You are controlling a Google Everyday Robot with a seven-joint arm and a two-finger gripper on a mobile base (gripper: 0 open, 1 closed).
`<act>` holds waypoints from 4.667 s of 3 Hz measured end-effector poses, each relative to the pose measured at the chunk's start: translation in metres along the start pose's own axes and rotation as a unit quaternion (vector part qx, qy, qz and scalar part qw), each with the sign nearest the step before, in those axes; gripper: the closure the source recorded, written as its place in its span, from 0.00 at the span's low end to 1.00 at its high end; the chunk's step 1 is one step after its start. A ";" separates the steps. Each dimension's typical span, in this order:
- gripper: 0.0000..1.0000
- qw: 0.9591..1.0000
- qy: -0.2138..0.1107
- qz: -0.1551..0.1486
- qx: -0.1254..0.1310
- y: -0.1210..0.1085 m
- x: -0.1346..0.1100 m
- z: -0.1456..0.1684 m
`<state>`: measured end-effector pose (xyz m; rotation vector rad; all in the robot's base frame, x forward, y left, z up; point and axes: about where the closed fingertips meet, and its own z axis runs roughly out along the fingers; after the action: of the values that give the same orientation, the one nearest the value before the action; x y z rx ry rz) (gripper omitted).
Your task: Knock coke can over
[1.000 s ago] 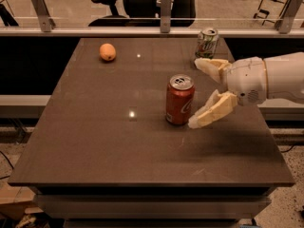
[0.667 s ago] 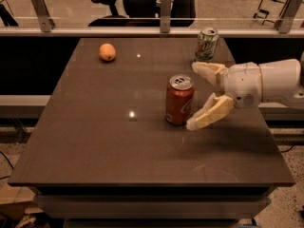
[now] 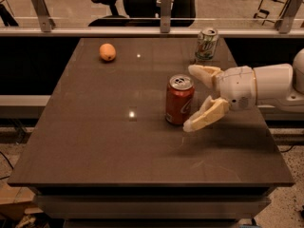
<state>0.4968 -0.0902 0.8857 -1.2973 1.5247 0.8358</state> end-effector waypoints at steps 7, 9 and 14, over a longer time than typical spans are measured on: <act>0.65 0.999 -0.031 -0.017 -0.026 -0.012 -0.006 0.017; 1.00 0.999 -0.031 -0.019 -0.025 -0.013 -0.008 0.014; 1.00 0.988 0.141 -0.035 0.051 -0.029 -0.022 -0.059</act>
Offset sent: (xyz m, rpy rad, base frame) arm 0.0168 0.0000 0.0023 0.0619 -0.0162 0.0334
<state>0.5123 -0.1426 0.9276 -1.4309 1.7066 0.5376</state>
